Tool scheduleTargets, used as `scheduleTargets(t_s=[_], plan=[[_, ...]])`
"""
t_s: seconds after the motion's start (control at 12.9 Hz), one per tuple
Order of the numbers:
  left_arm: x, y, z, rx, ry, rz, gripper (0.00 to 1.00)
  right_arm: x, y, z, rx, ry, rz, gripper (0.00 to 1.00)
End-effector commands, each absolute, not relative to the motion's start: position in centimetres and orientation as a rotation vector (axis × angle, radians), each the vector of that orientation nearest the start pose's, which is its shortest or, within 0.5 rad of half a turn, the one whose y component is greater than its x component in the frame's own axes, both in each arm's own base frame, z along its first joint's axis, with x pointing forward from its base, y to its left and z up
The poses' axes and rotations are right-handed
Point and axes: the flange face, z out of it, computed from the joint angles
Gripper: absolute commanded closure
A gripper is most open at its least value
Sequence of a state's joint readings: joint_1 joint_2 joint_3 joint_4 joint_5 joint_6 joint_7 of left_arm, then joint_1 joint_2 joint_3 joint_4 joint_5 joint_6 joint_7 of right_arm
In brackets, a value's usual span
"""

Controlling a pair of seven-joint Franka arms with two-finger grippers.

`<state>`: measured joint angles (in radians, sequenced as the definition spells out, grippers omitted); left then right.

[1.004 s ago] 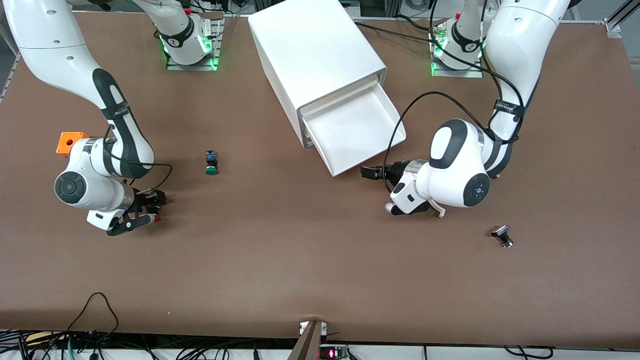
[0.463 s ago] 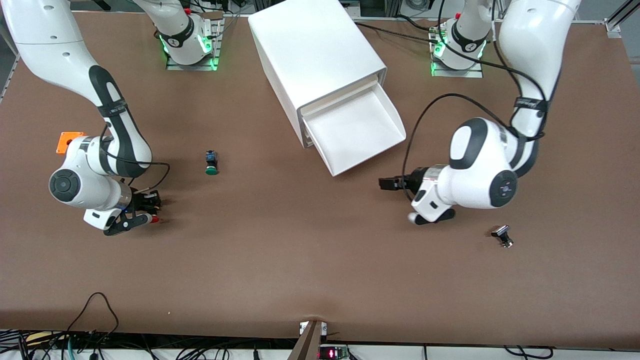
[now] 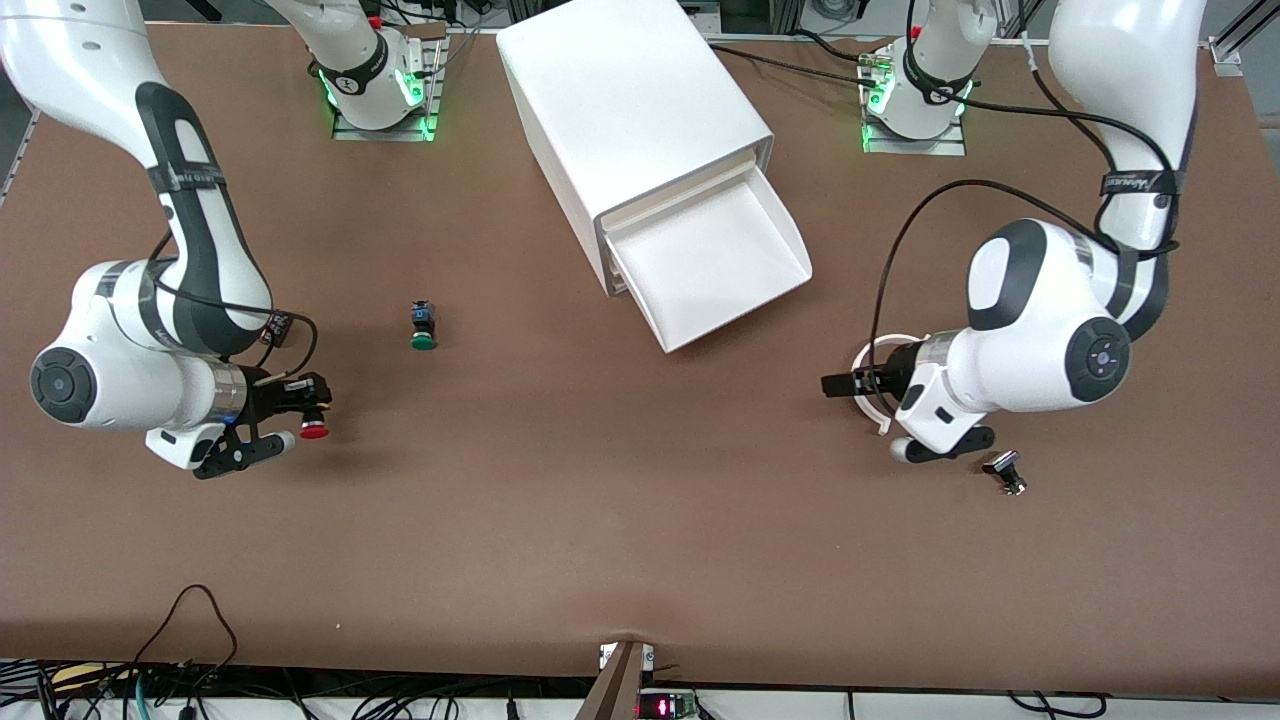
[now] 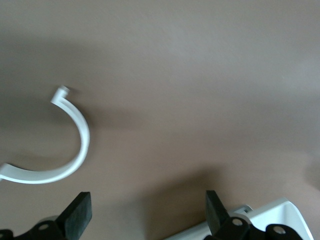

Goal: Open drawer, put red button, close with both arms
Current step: 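Grasp the red button with the right gripper while the left gripper withdraws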

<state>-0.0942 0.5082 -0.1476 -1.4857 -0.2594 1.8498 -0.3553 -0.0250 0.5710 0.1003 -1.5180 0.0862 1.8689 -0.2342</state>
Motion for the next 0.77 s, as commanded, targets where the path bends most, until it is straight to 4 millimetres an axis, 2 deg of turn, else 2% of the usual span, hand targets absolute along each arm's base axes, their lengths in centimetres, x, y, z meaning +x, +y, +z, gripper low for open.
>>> scheduleTargets(t_s=[0.0, 0.15, 0.39, 0.54, 0.7], plan=[[66.7, -15.0, 39.7, -3.314, -0.392, 0.292, 0.0, 66.4, 10.6, 35.2, -2.932, -0.284, 0.351, 1.0], [66.7, -14.4, 40.7, -3.283, -0.371, 0.243, 0.0, 64.9, 16.2, 38.4, -2.929, -0.17, 0.338, 1.0], [66.8, -13.9, 40.7, -3.247, -0.354, 0.218, 0.0, 62.7, 25.1, 41.9, -2.896, -0.001, 0.324, 1.0], [66.8, -13.9, 40.7, -3.247, -0.354, 0.218, 0.0, 60.6, 32.3, 42.4, -2.882, 0.136, 0.303, 1.0], [66.8, -13.8, 40.7, -3.247, -0.354, 0.217, 0.0, 57.7, 39.7, 42.5, -2.861, 0.219, 0.24, 1.0]])
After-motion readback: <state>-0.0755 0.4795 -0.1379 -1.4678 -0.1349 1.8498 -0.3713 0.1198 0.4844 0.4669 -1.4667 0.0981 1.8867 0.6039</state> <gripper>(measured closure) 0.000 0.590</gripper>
